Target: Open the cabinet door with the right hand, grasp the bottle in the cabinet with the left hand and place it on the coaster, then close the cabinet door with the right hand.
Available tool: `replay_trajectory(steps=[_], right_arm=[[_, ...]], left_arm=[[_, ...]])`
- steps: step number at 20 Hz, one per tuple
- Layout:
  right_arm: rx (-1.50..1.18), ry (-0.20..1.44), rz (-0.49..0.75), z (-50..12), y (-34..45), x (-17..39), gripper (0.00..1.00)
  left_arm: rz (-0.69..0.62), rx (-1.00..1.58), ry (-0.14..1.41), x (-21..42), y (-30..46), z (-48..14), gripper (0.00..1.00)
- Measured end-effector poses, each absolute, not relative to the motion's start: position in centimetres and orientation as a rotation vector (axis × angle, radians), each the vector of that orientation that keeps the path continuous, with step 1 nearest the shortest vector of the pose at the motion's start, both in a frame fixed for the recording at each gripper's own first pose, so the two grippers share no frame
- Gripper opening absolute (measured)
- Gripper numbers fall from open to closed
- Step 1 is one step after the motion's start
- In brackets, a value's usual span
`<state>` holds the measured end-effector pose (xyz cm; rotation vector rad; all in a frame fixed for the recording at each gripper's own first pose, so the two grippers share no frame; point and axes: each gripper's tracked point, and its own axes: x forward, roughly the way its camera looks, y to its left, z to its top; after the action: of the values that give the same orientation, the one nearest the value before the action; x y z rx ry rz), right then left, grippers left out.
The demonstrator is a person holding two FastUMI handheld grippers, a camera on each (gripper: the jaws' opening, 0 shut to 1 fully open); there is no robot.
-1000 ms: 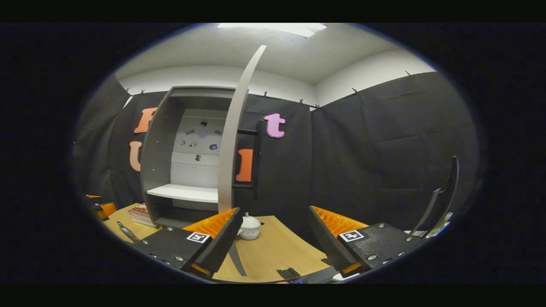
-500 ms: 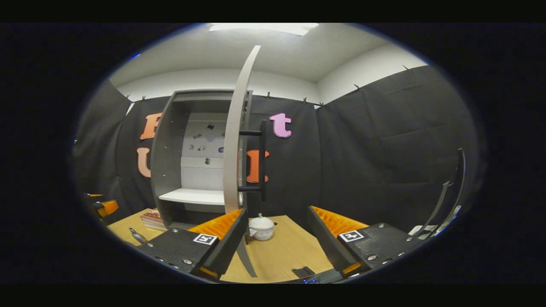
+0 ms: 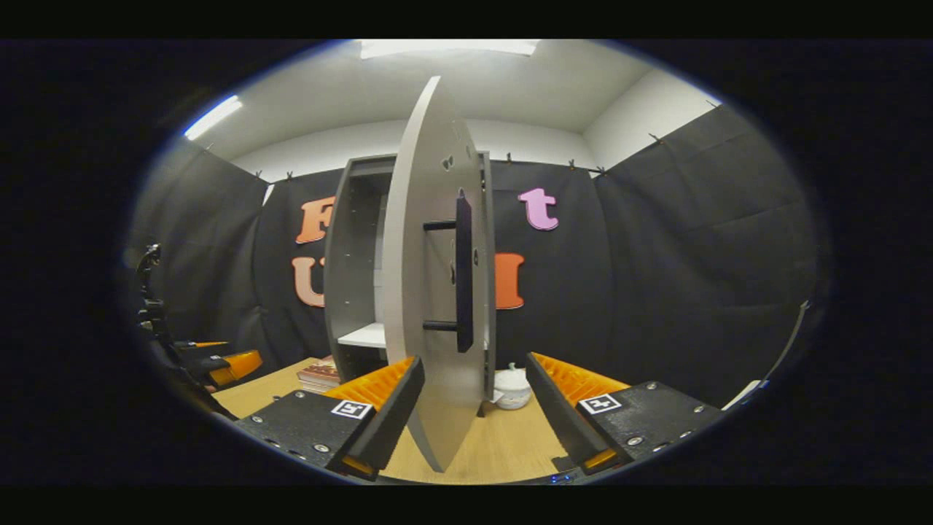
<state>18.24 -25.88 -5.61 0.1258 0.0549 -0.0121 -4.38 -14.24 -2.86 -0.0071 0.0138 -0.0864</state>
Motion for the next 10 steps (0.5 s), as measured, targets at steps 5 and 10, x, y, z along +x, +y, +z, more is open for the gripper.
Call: replay_trajectory(steps=[5, 10], right_arm=[[0.112, 0.021, 0.049, -3.3, -22.2, 21.0, 0.87], [0.158, 0.012, 0.049, -2.3, -18.1, 25.3, 0.88]], left_arm=[[-0.095, -0.019, 0.009, -2.9, -12.6, -3.0, 0.98], [-0.129, -0.003, 0.003, -0.2, -9.4, -3.0, 0.98]])
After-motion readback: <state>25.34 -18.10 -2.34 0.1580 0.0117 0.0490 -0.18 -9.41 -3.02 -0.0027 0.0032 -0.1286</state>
